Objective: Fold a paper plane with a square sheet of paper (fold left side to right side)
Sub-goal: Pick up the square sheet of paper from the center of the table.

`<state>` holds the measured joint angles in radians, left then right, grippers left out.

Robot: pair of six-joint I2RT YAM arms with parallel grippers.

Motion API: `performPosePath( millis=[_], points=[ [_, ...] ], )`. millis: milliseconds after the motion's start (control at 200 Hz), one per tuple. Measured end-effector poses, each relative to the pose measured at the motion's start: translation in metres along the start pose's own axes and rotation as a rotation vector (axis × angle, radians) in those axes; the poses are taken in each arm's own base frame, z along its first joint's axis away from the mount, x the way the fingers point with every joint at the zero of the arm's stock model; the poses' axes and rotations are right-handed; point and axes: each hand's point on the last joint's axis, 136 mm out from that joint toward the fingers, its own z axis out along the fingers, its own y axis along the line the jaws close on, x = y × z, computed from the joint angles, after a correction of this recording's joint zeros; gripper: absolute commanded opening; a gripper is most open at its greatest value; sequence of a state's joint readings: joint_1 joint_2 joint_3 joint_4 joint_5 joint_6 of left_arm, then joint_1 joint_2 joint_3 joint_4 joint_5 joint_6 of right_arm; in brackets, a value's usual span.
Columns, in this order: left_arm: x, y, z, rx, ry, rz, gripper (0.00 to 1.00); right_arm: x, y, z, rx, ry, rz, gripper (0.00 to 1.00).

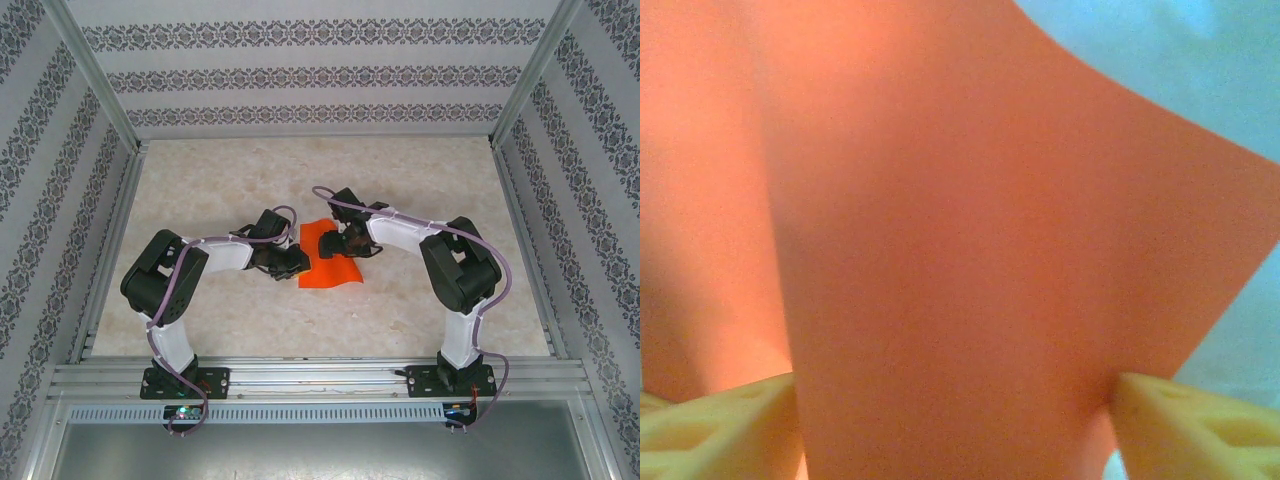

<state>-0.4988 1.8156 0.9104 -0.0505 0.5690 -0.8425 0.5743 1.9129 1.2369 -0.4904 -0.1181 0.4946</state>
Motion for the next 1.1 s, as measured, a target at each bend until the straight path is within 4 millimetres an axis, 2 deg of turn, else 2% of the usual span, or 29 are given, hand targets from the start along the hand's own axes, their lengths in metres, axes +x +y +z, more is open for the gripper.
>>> performPosePath(
  millis=[320,455,550,734,839,919,1014,1099],
  points=[
    [-0.004,-0.009,-0.009,0.006,-0.038,0.032,0.45,-0.002,0.006,-0.001,-0.076,0.0,0.021,0.43],
    [-0.011,-0.021,-0.033,0.027,-0.103,0.07,0.57,-0.001,0.004,-0.009,-0.148,-0.015,0.042,0.36],
    [-0.019,-0.027,-0.063,0.064,-0.174,0.087,0.62,-0.004,0.005,-0.02,-0.208,-0.047,0.046,0.34],
    [-0.029,-0.019,-0.122,0.128,-0.324,0.093,0.75,-0.01,0.015,-0.054,-0.373,-0.148,0.019,0.3],
    [-0.027,-0.019,-0.145,0.185,-0.38,0.116,0.83,-0.011,0.021,-0.077,-0.479,-0.213,-0.007,0.3],
    [-0.022,-0.03,-0.159,0.254,-0.404,0.161,0.9,-0.01,0.027,-0.097,-0.565,-0.264,-0.038,0.28],
    [-0.014,-0.054,-0.176,0.362,-0.411,0.249,1.0,-0.009,0.038,-0.124,-0.663,-0.322,-0.089,0.28],
    [-0.008,-0.077,-0.189,0.461,-0.414,0.326,1.0,-0.008,0.05,-0.148,-0.744,-0.368,-0.142,0.28]
  ],
)
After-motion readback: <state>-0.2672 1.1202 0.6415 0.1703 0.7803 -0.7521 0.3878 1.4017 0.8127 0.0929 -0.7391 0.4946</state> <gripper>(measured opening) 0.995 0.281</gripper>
